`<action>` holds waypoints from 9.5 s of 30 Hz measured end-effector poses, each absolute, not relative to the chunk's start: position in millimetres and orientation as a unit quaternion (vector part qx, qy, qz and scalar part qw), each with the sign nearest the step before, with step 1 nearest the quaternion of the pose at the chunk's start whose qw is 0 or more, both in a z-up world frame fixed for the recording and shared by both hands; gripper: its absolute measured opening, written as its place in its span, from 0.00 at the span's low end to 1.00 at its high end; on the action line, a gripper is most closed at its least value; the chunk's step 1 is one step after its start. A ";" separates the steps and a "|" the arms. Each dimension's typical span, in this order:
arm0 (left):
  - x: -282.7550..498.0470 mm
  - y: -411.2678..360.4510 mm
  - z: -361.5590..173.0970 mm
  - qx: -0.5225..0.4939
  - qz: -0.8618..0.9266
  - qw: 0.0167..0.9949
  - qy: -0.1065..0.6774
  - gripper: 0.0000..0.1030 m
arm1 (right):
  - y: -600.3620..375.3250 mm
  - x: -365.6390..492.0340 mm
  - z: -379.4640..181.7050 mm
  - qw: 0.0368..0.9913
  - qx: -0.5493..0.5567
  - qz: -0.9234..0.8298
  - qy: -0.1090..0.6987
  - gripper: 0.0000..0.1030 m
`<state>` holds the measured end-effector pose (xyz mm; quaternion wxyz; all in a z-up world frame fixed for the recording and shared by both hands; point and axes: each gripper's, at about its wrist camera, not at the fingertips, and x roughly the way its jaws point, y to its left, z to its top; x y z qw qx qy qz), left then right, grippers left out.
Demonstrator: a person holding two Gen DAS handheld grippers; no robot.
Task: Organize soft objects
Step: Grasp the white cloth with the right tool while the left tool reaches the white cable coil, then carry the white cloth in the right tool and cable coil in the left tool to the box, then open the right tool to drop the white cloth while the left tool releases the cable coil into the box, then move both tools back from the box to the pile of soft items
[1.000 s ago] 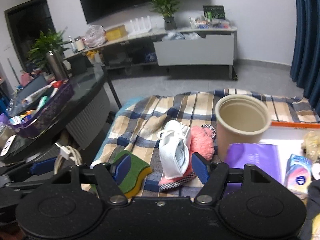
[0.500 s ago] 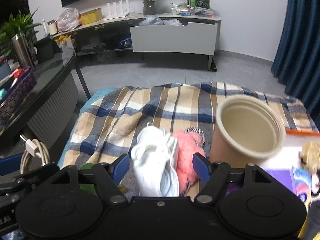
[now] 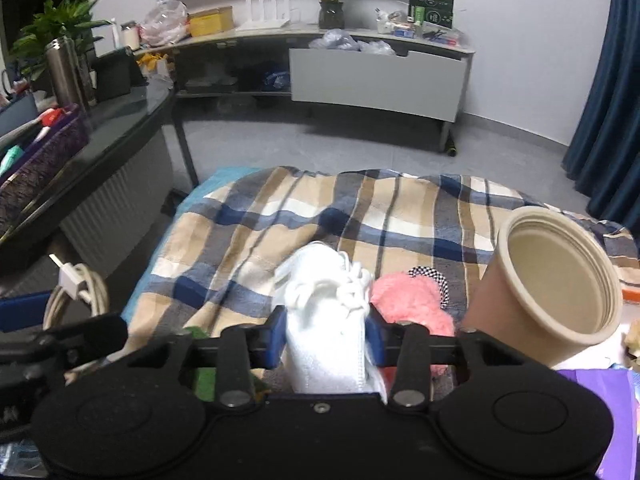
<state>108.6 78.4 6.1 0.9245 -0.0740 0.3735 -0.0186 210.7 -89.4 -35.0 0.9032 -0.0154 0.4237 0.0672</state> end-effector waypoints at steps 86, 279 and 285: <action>50.0 -81.4 74.0 -0.031 -0.092 0.943 0.318 0.63 | -259.4 39.3 106.3 0.964 0.031 0.017 0.263 0.41; 61.4 -82.5 64.2 -0.016 -0.081 0.936 0.342 0.78 | -258.2 51.3 83.9 0.958 0.047 0.051 0.279 0.75; 57.0 -55.7 63.5 -0.027 -0.059 0.937 0.342 0.78 | -232.9 57.9 80.2 0.954 0.040 0.079 0.287 0.75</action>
